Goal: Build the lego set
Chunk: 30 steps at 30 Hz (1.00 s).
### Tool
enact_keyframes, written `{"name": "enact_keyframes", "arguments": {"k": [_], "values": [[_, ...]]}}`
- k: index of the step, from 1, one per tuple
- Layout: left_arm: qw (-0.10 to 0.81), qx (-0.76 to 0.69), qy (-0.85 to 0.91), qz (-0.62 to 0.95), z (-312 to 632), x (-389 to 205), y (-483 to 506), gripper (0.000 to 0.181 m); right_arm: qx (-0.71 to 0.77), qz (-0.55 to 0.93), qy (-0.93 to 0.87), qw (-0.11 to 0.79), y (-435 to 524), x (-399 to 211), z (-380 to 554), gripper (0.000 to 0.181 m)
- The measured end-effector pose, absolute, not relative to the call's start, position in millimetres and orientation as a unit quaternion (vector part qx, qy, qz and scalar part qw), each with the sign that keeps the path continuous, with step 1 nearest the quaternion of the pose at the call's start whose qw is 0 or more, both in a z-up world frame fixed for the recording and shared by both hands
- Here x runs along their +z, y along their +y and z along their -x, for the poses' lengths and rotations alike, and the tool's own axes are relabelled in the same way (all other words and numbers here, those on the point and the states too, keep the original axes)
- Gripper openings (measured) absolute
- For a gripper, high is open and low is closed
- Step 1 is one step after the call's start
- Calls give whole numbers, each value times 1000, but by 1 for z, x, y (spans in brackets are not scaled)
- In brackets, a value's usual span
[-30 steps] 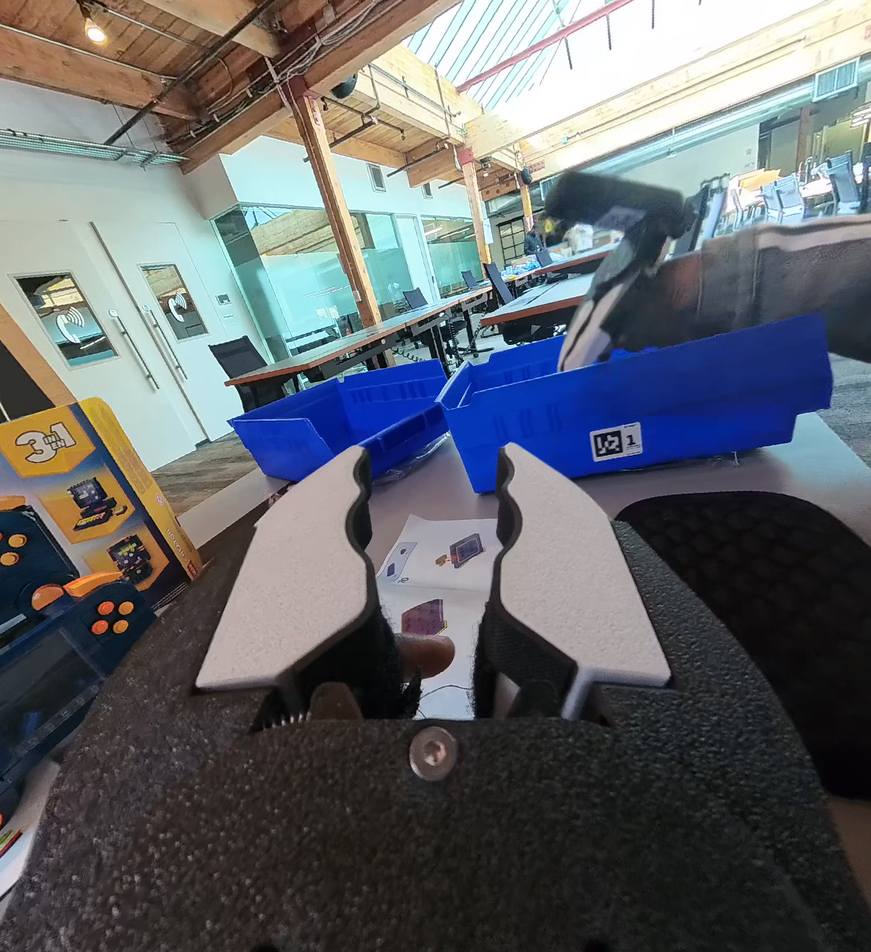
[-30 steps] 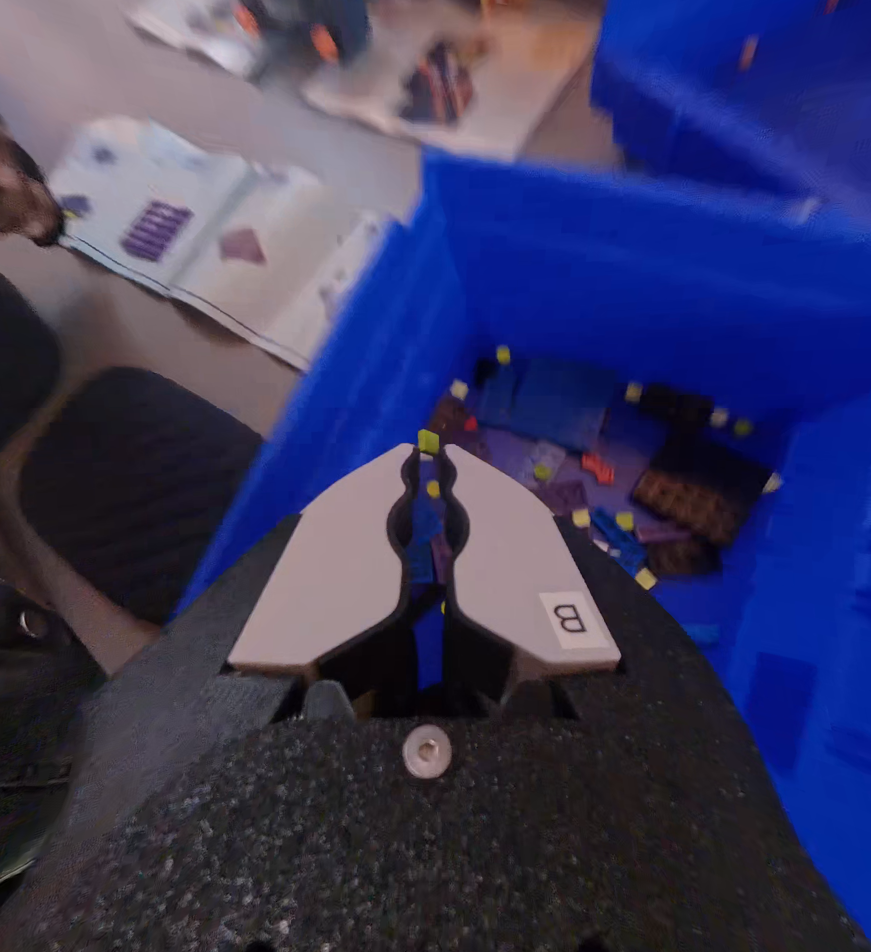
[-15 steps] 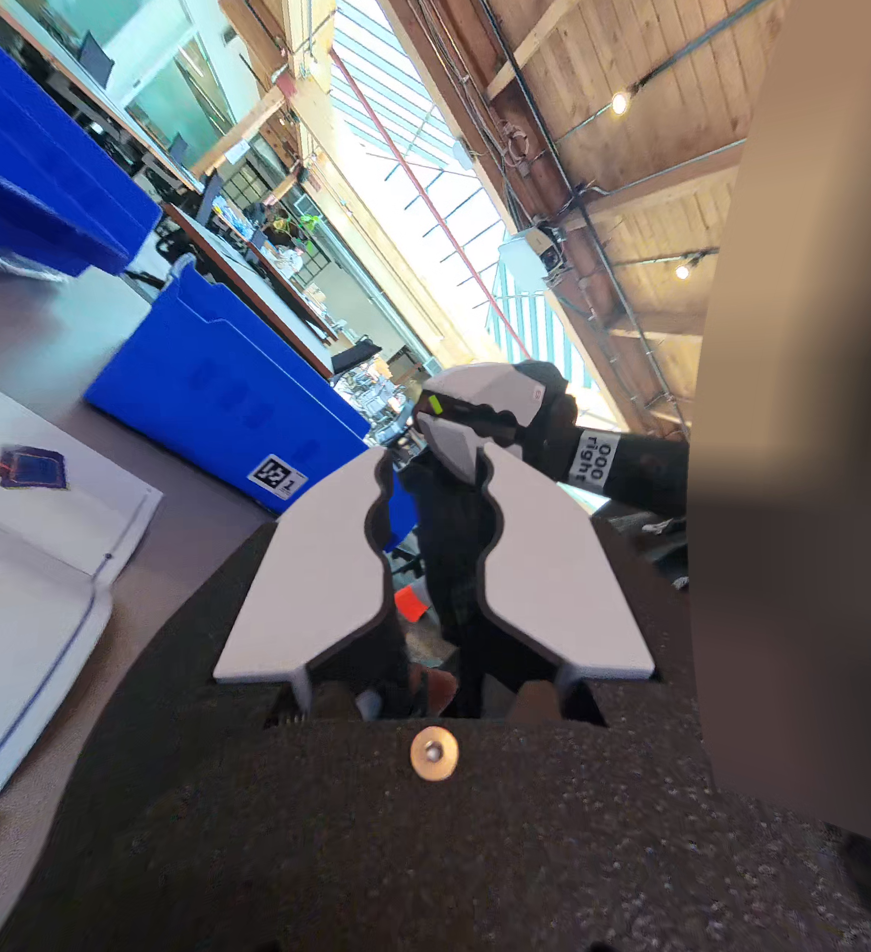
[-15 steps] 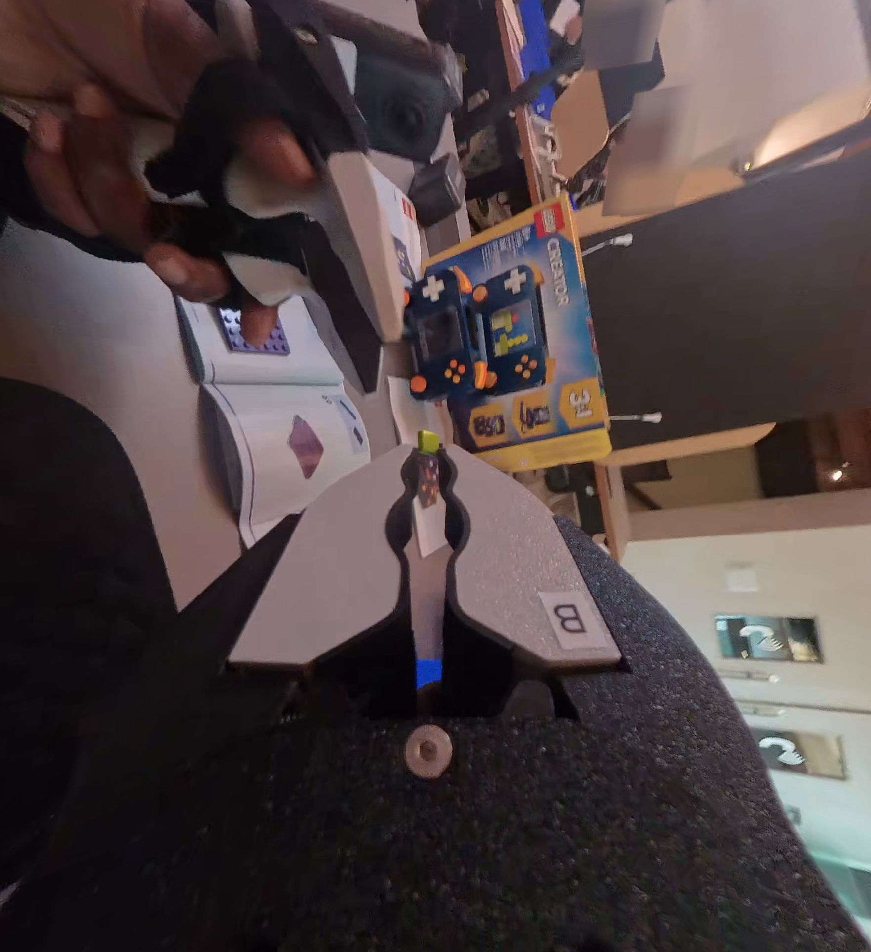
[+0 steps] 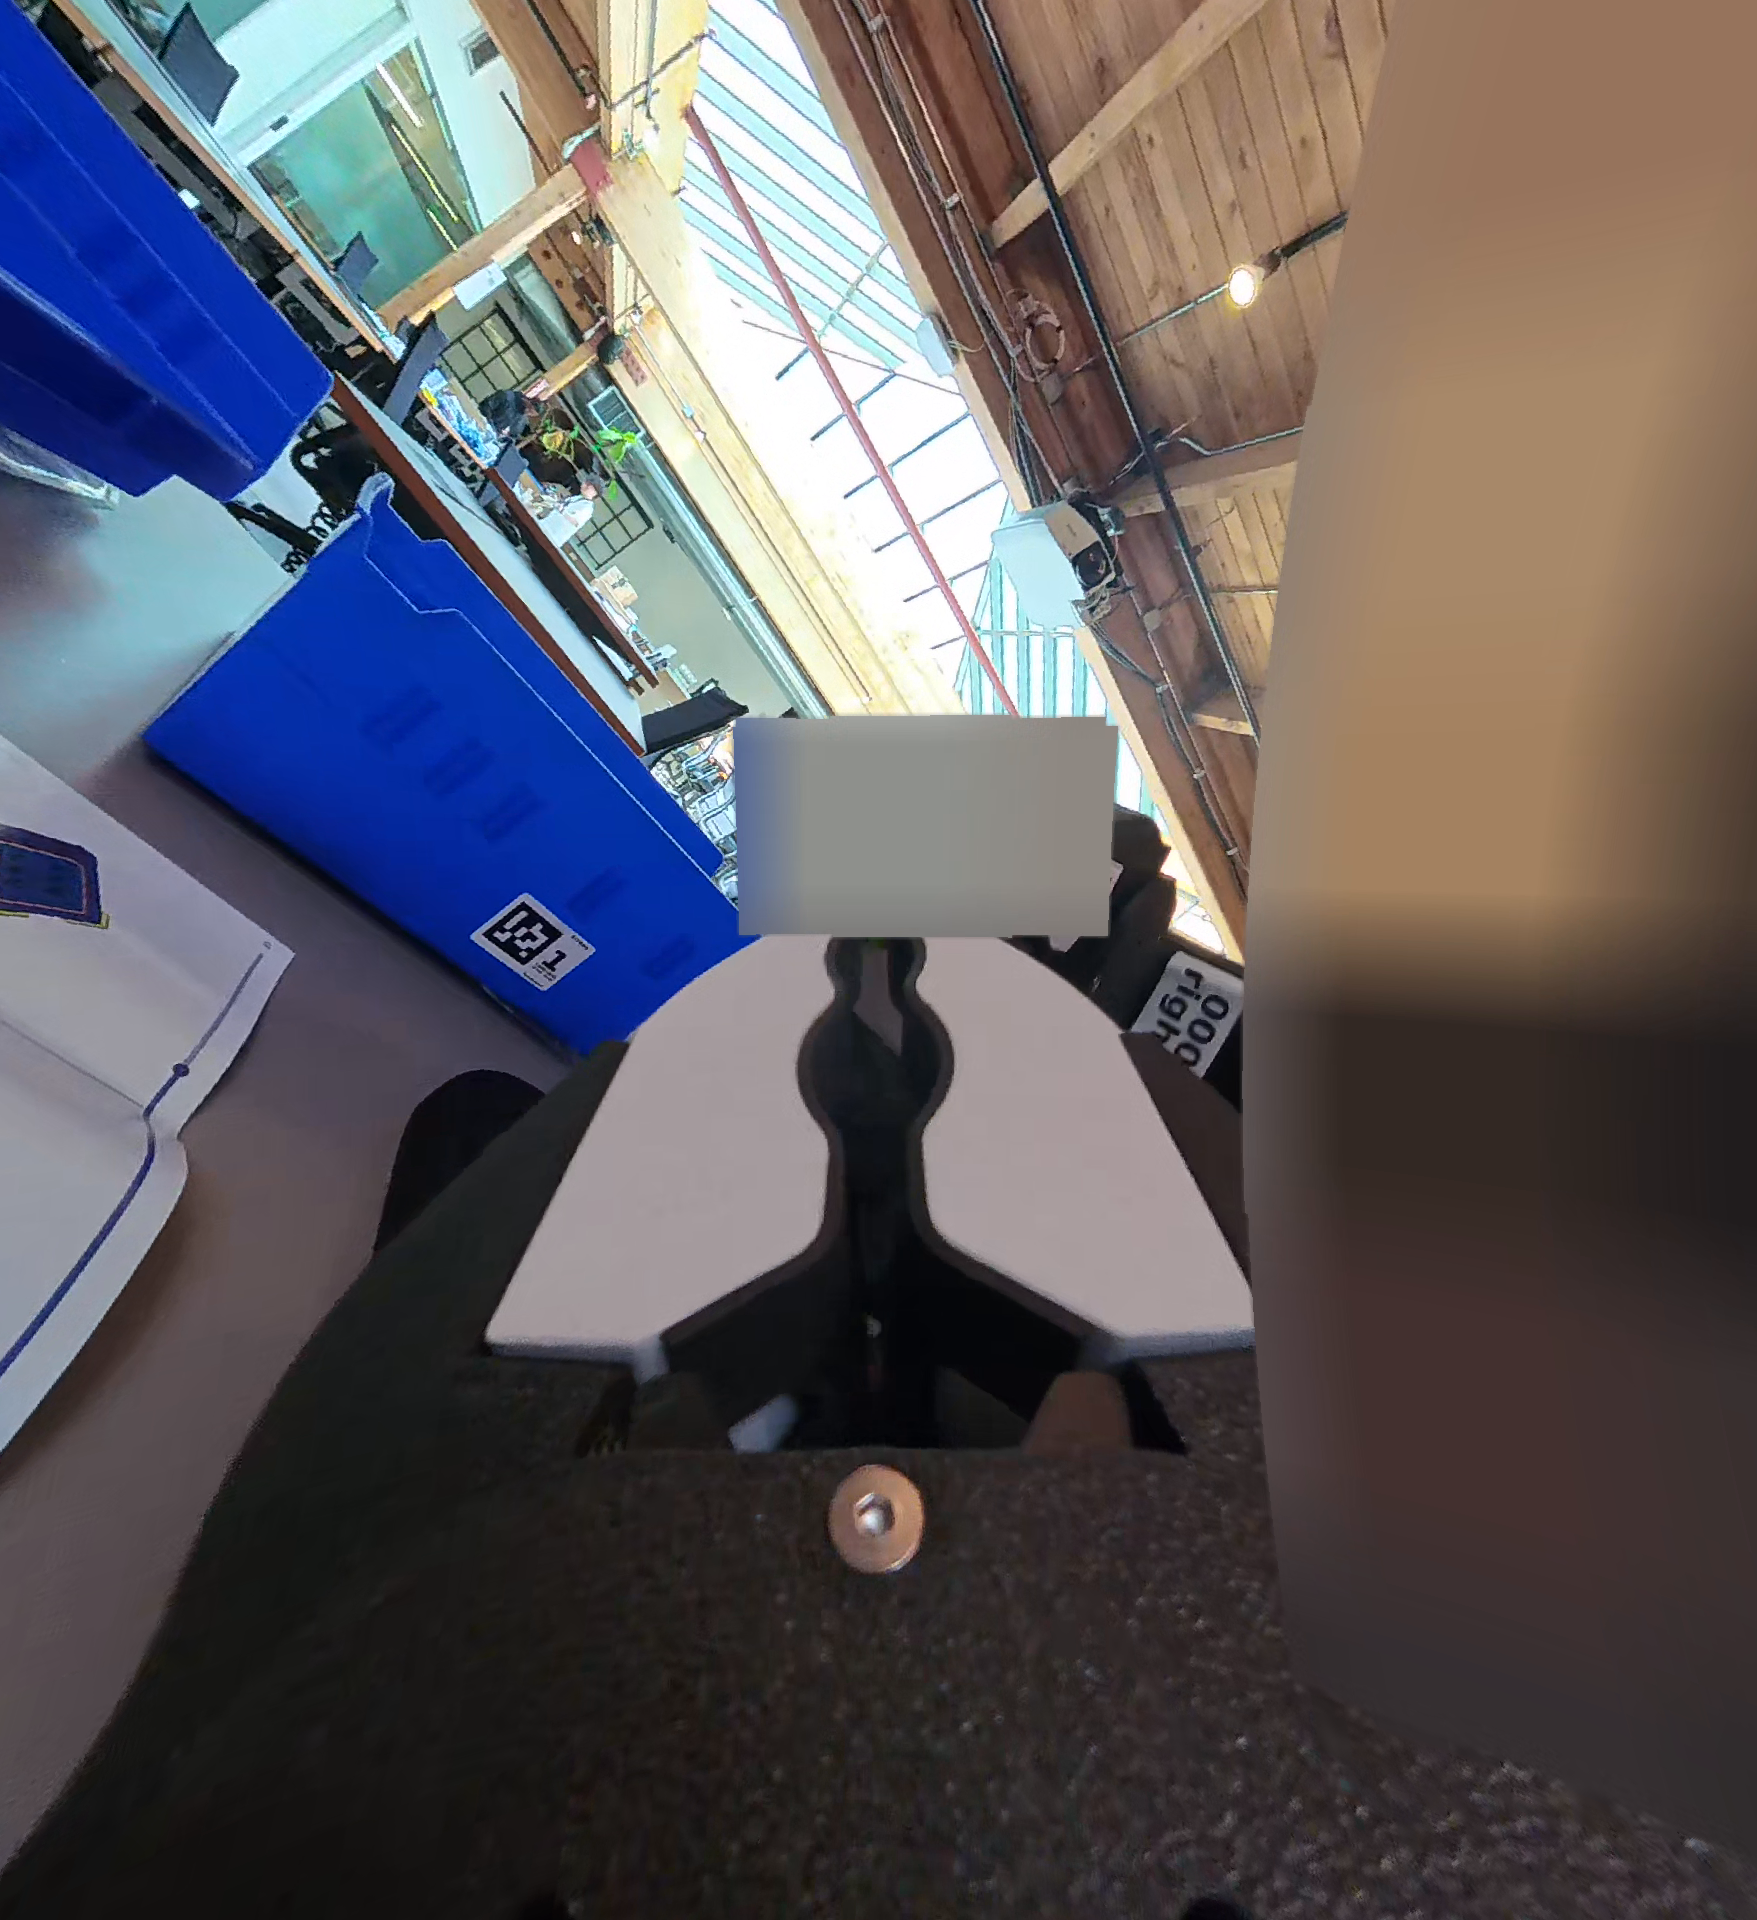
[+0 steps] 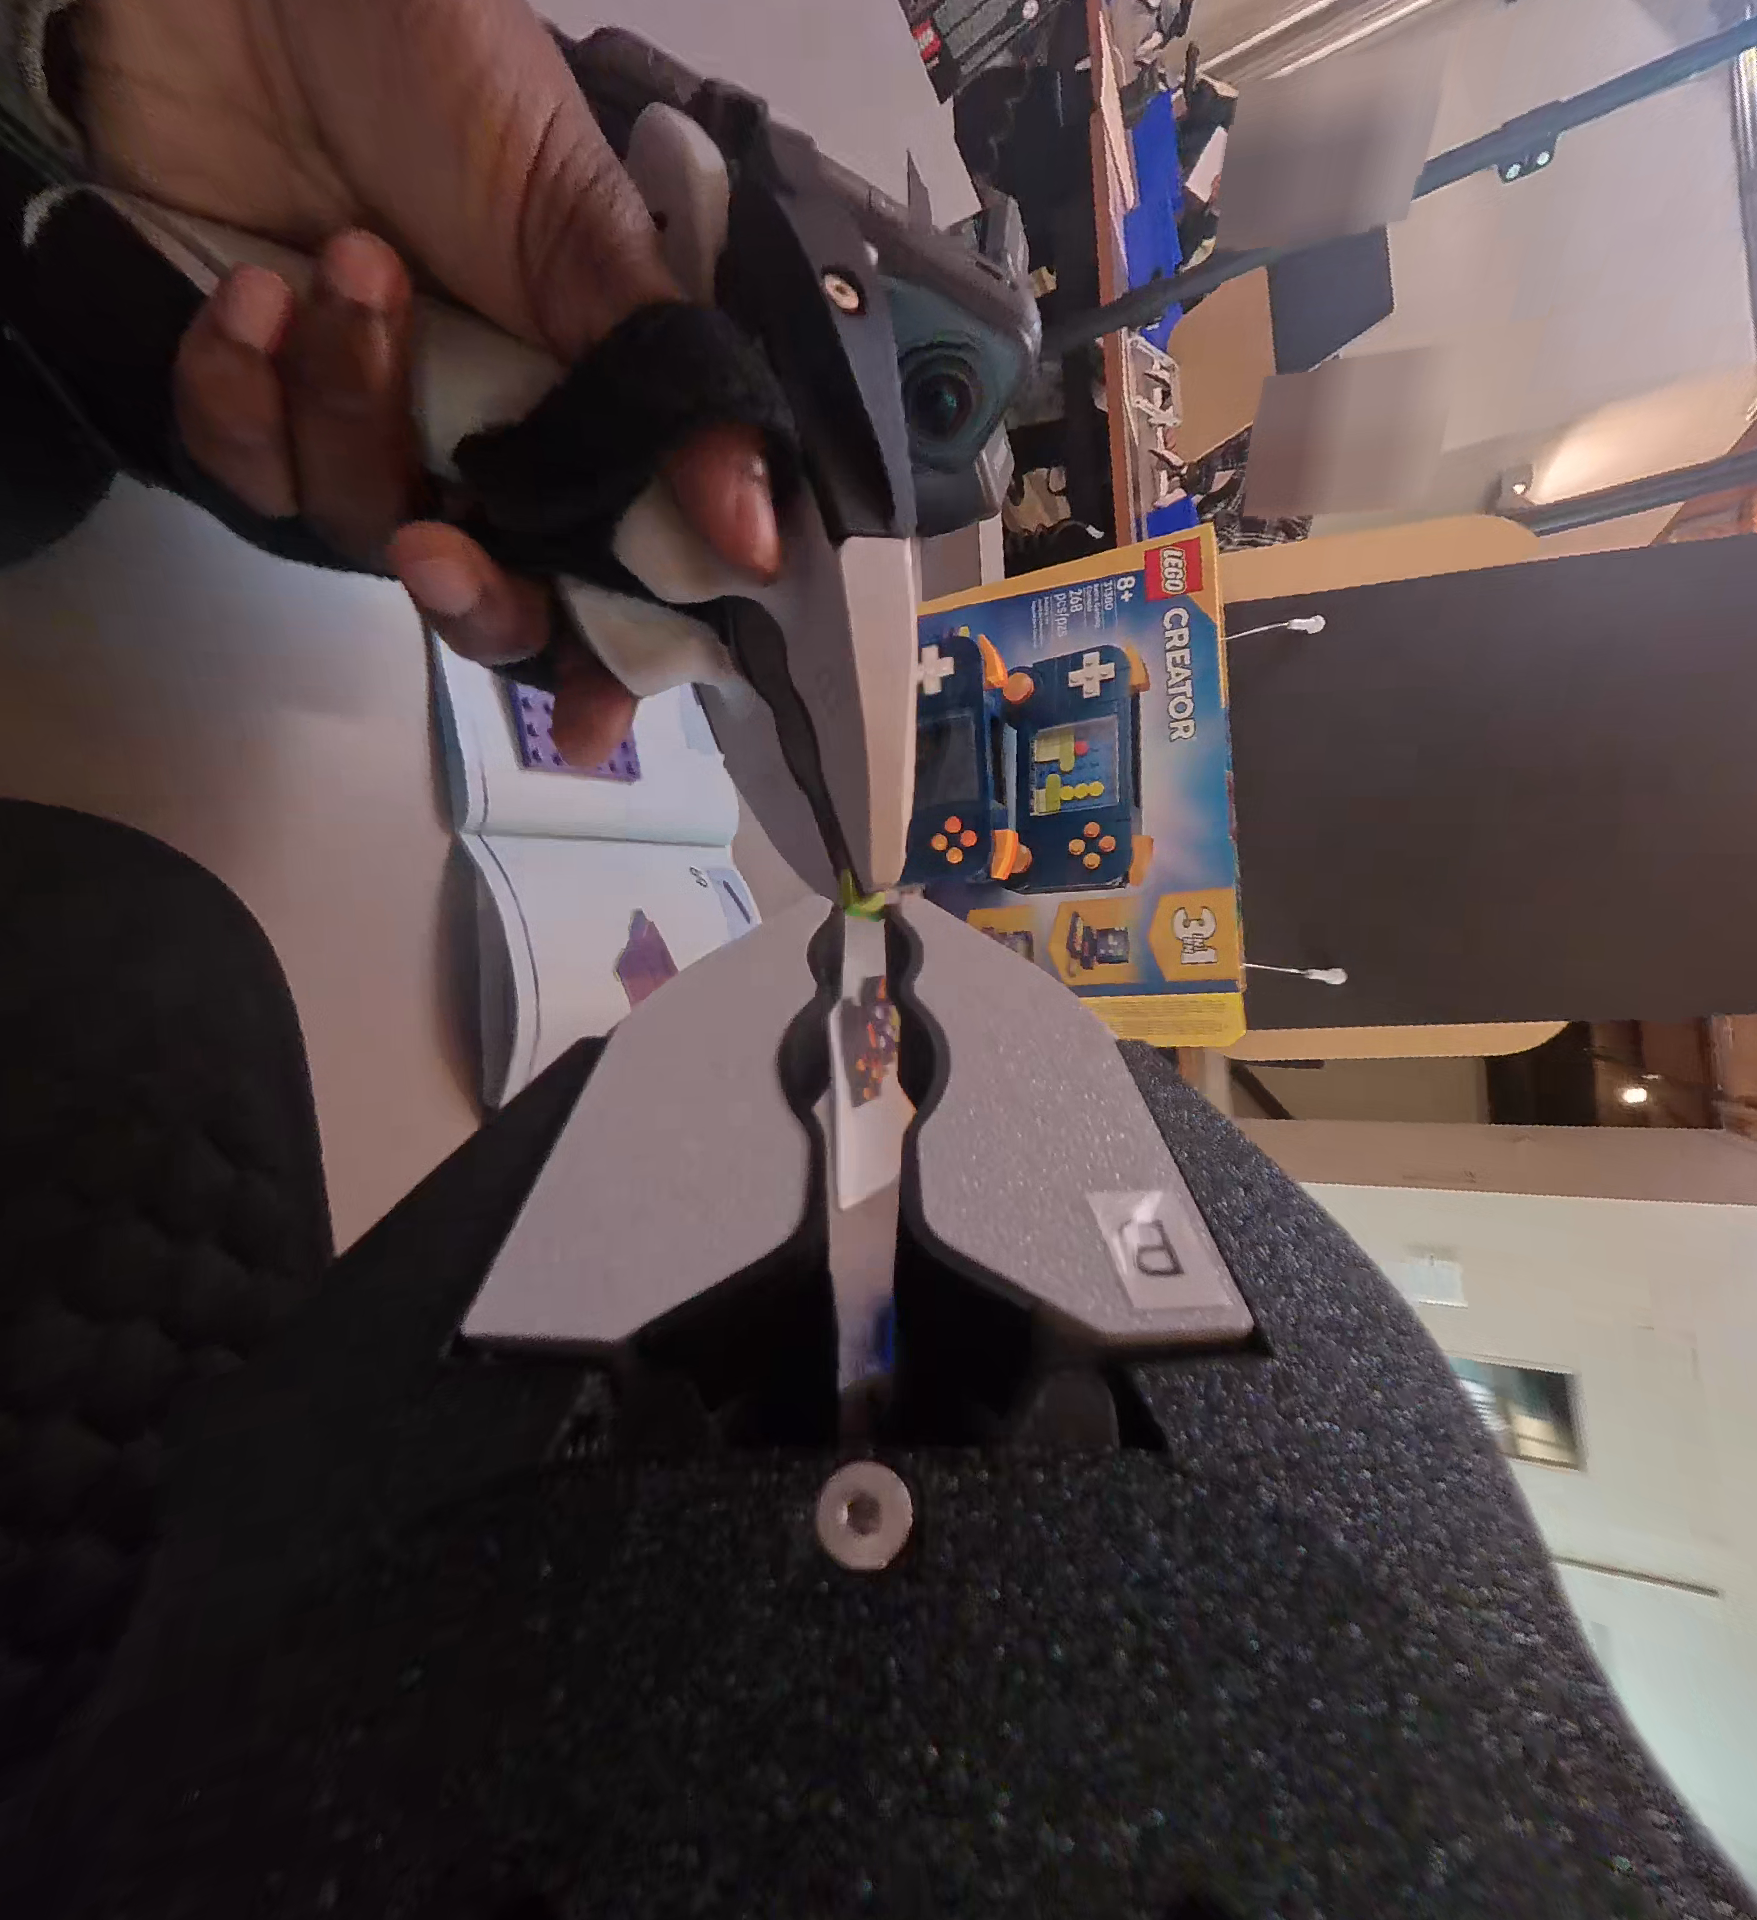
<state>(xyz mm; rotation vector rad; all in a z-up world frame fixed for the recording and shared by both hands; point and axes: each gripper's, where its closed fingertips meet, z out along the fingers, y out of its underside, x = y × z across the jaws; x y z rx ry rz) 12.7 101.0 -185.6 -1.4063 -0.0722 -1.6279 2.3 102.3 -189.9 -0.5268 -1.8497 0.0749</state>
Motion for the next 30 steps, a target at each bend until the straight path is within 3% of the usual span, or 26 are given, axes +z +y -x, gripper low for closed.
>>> {"name": "enact_keyframes", "arguments": {"k": [1,6,26,27,30], "values": [[477,-662,-28,578,-12,-186,101,3,56,241,-787,565,102,-191,-2,7],[504,-610,-21,611,-7,-193,105,2,211,356,-773,482,101,-189,-3,13],[504,-577,-18,643,-7,-202,107,2,148,343,-798,473,105,-208,5,7],[504,-576,-12,644,-6,-201,105,5,157,345,-796,472,104,-207,5,7],[544,-508,22,667,20,-194,90,35,207,374,-777,463,106,-203,3,7]]}}
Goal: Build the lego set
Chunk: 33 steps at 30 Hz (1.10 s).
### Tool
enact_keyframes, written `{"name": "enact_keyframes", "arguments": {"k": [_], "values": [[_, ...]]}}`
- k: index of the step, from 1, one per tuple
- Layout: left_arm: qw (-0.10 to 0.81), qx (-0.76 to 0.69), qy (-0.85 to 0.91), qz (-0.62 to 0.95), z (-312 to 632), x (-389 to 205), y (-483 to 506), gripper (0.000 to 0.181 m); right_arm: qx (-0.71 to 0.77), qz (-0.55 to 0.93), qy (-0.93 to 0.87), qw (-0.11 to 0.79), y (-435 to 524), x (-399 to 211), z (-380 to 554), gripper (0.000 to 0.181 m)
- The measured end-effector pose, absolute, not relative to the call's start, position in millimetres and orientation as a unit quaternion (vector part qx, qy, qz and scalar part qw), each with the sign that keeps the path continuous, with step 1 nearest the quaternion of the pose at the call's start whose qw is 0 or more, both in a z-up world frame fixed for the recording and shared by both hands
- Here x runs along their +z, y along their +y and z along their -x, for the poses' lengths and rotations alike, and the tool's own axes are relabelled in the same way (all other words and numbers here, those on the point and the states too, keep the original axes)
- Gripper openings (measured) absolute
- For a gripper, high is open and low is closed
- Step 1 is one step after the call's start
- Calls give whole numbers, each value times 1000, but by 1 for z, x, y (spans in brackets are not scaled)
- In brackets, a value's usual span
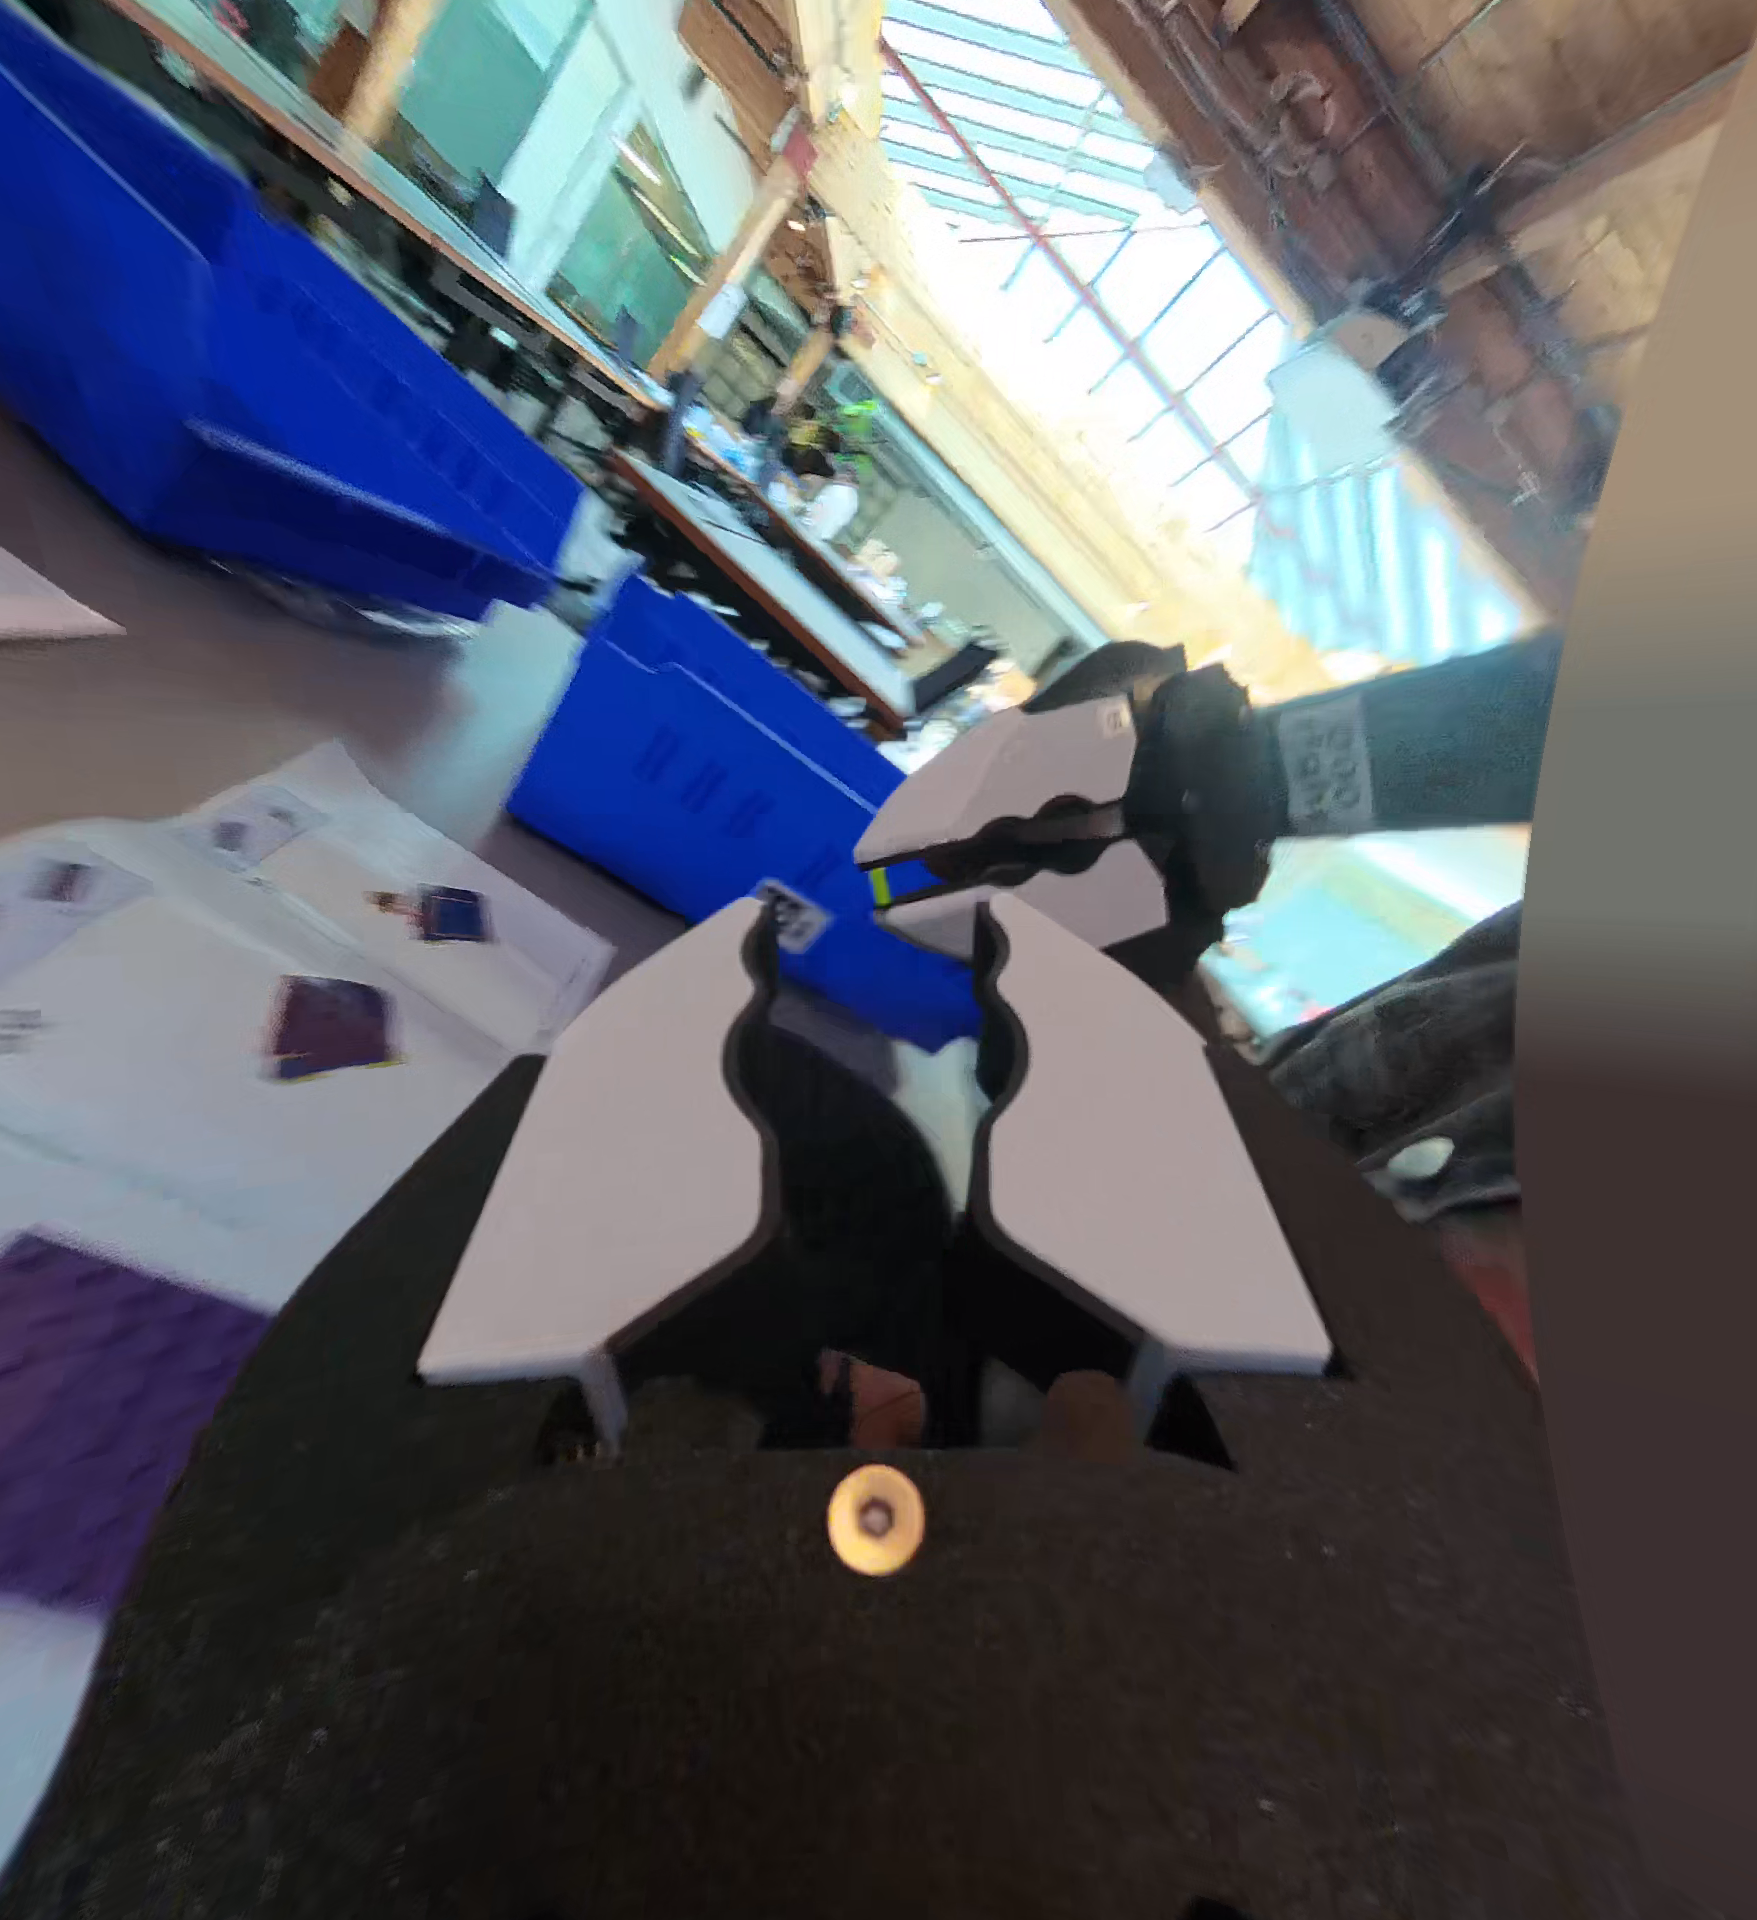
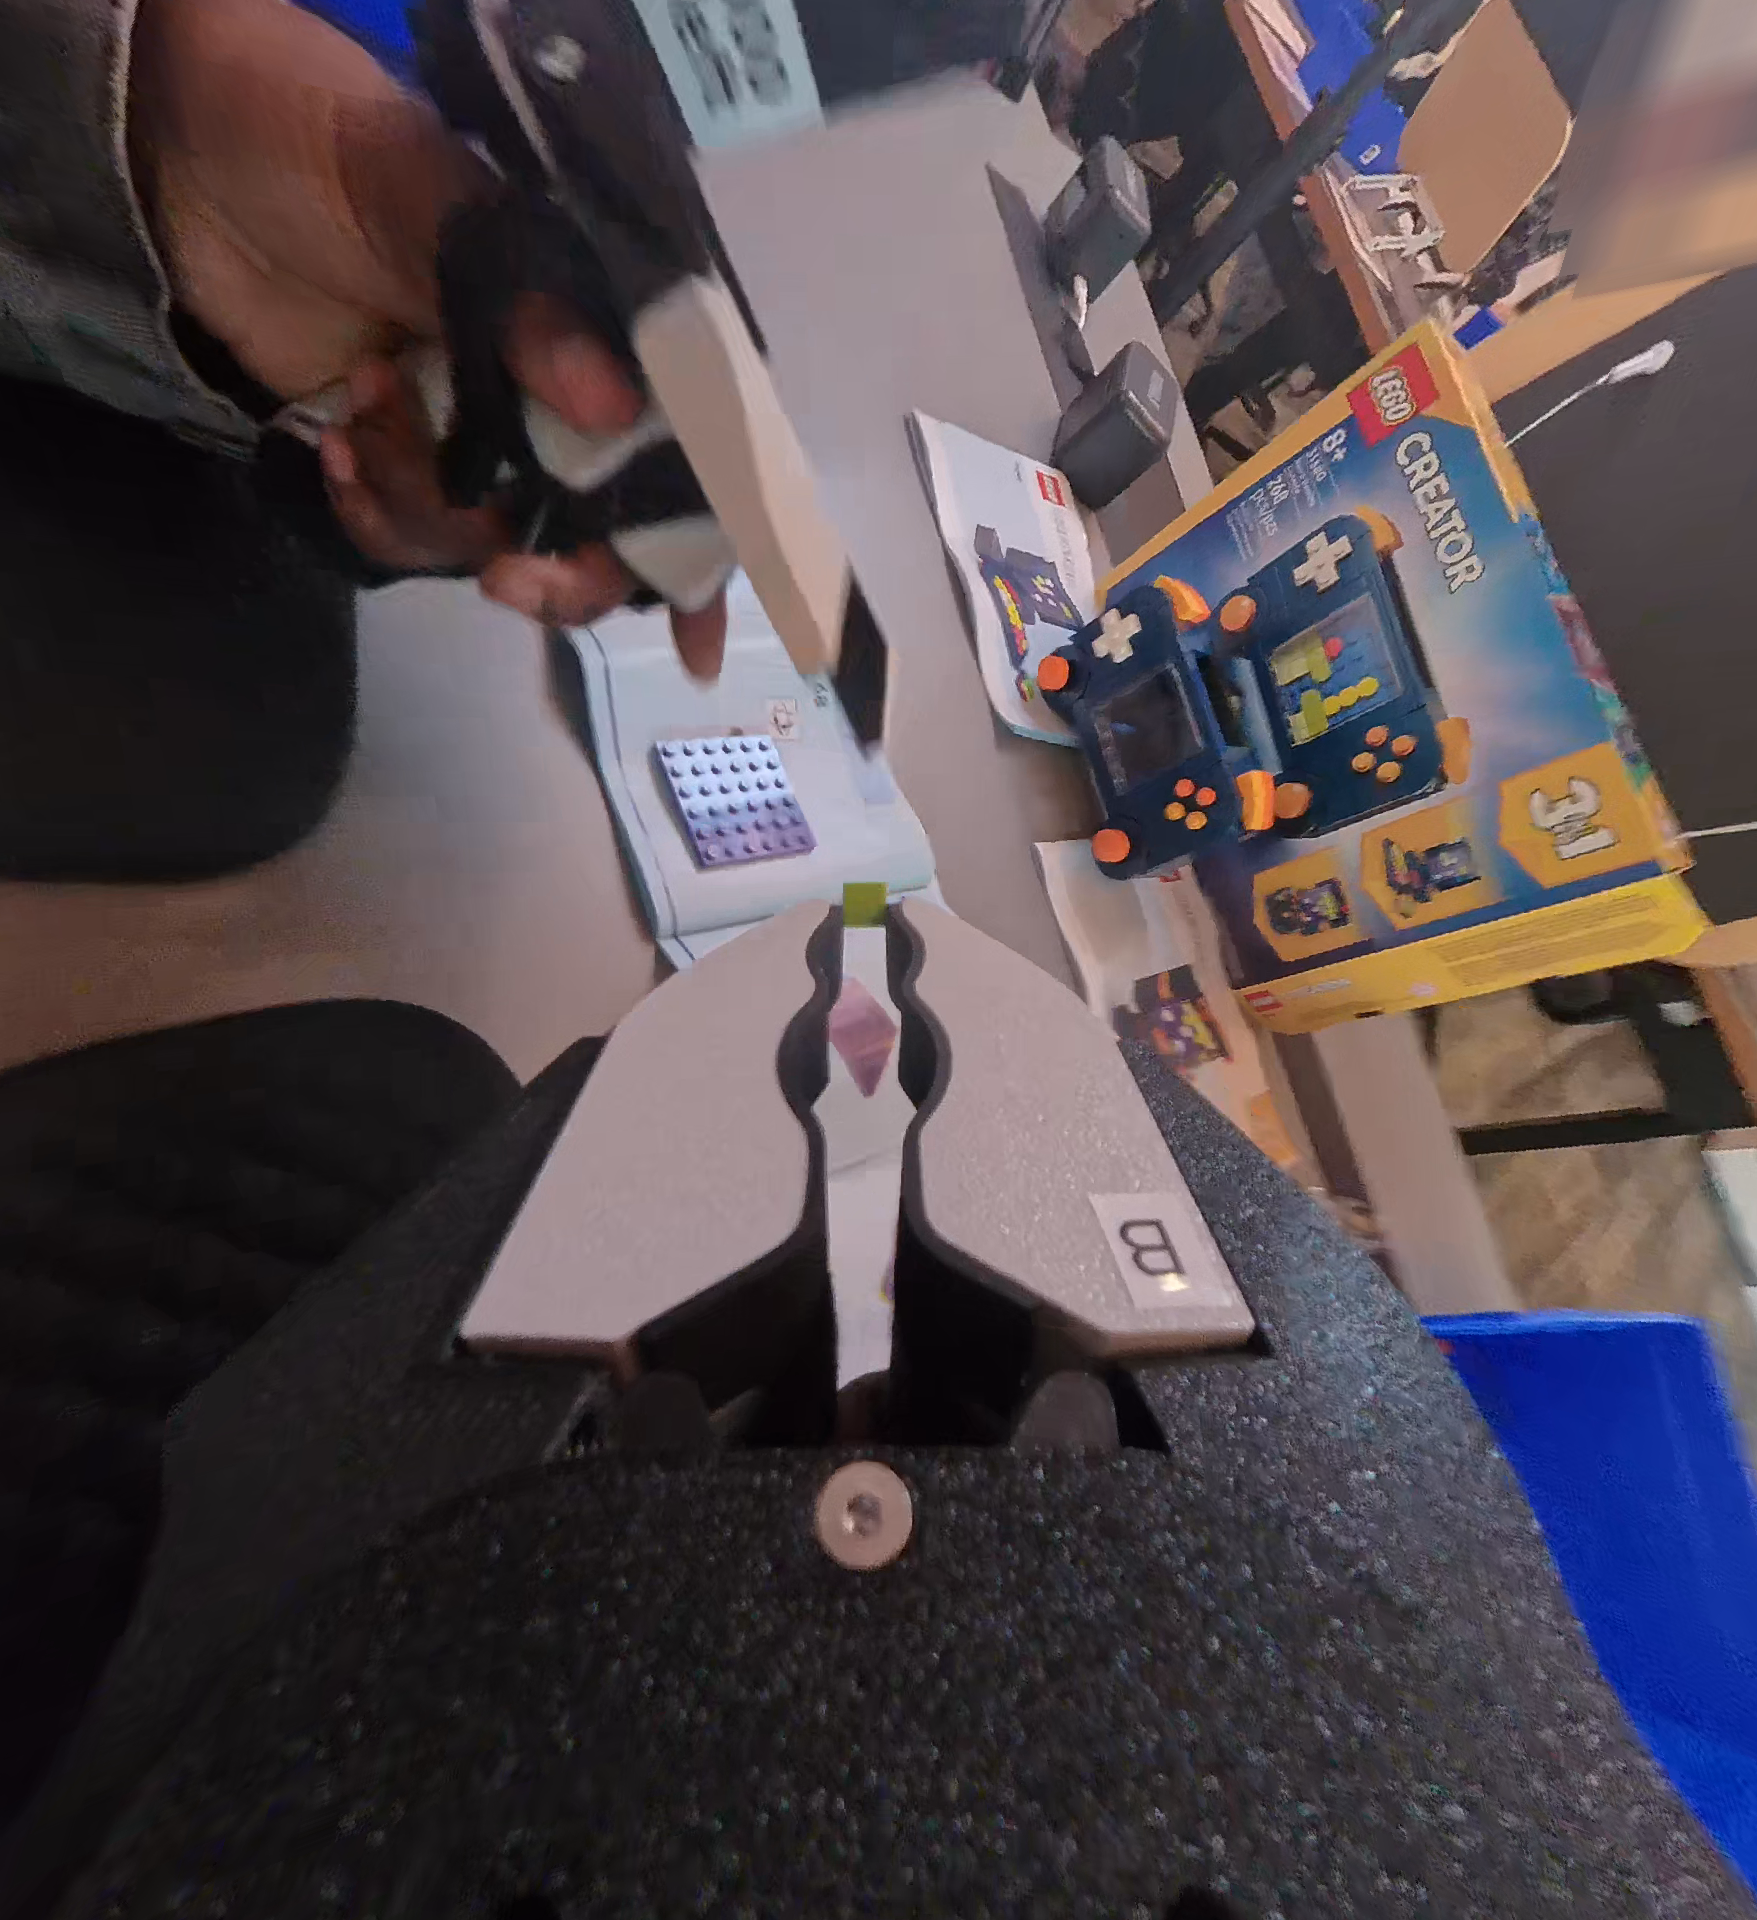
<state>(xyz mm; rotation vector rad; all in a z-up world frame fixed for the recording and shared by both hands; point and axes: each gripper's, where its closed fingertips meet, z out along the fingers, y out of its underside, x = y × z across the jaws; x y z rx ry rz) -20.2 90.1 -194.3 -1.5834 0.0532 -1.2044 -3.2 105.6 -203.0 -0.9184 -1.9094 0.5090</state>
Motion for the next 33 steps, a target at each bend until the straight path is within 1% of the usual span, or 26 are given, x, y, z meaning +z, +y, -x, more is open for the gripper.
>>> {"name": "enact_keyframes", "arguments": {"k": [2,4,6,9,11,17,21,24,28,33], "values": [[589,-374,50,715,54,-203,75,36,267,398,-768,425,102,-209,1,7],[597,-219,60,770,96,-223,60,30,318,414,-760,387,99,-217,2,7],[569,-94,76,814,133,-244,45,22,347,426,-748,372,103,-223,9,7],[526,-19,93,845,164,-265,36,20,388,429,-740,342,105,-227,20,7],[527,-8,89,845,176,-267,37,22,400,425,-738,338,108,-225,27,7],[552,1,91,829,198,-267,40,43,374,388,-794,282,112,-248,45,7],[555,-102,143,813,168,-271,30,50,366,358,-826,235,102,-269,67,7],[537,-115,169,819,159,-278,28,57,362,339,-844,204,97,-278,77,7],[505,-127,196,831,147,-292,27,62,344,333,-859,181,97,-292,80,7],[492,-126,210,836,143,-297,27,61,348,339,-858,166,95,-302,82,7]]}}
